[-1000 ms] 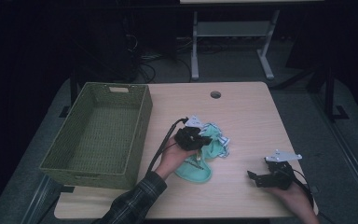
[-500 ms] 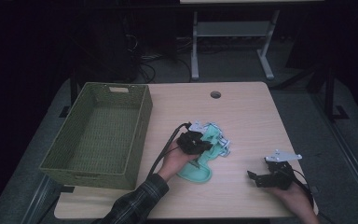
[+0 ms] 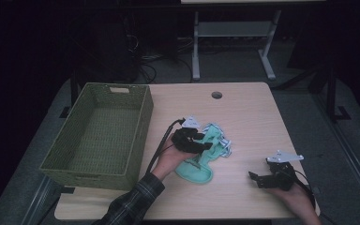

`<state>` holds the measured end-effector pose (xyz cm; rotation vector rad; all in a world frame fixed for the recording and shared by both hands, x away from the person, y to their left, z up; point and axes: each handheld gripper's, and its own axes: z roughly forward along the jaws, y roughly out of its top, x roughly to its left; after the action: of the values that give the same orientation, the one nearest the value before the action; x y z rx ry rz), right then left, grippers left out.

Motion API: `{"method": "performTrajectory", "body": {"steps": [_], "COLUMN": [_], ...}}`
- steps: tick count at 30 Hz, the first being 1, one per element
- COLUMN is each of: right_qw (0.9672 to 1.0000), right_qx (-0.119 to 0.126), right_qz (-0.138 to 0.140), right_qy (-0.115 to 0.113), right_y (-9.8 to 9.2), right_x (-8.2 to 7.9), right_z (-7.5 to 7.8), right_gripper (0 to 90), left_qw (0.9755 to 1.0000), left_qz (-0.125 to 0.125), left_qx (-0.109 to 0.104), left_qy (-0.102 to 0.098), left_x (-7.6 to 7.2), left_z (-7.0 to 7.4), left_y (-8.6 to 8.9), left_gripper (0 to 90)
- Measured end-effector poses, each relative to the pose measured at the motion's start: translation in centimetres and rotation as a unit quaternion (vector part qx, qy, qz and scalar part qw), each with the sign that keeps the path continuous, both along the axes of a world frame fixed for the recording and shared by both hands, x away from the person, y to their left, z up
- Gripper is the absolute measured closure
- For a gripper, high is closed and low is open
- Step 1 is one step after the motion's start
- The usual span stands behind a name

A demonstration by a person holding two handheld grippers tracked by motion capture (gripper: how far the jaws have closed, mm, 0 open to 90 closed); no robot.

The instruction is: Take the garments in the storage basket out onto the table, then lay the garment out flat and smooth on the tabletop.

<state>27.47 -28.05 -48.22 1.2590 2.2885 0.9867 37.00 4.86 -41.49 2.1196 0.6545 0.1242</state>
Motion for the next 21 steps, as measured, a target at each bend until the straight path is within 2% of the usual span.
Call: {"method": "performTrajectory", "body": {"steps": [5,10,14,15,17,21], "right_qw": [1.0000,1.0000,1.0000,1.0000,1.0000,1.0000], "right_qx": [0.000,0.000,0.000,0.000,0.000,0.000], "right_qz": [0.000,0.000,0.000,0.000,0.000,0.000], "right_qy": [0.000,0.000,0.000,0.001,0.000,0.000], "right_y": [0.0,0.0,0.0,0.0,0.0,0.0], "right_x": [0.0,0.0,0.0,0.0,0.0,0.0], "right_z": [0.0,0.0,0.0,0.0,0.0,0.0], "right_gripper": [9.4,9.4,9.4,9.4,9.4,9.4], "left_qw": [0.9999,0.9999,0.9998,0.9998,0.9996,0.9992], "left_qz": [0.007,0.012,0.018,0.021,0.025,0.028], "left_qx": [-0.006,-0.005,0.001,0.000,0.010,0.025], "left_qy": [0.003,0.005,0.003,0.006,0.007,0.012], "left_x": [-0.8,-1.5,-2.0,-2.2,-2.6,-3.2], "left_z": [0.6,0.6,0.4,0.3,0.1,-0.2], "left_y": [1.7,2.9,4.0,4.2,4.8,5.1], "left_gripper": [49.7,54.9,65.2,65.2,74.3,84.3]}}
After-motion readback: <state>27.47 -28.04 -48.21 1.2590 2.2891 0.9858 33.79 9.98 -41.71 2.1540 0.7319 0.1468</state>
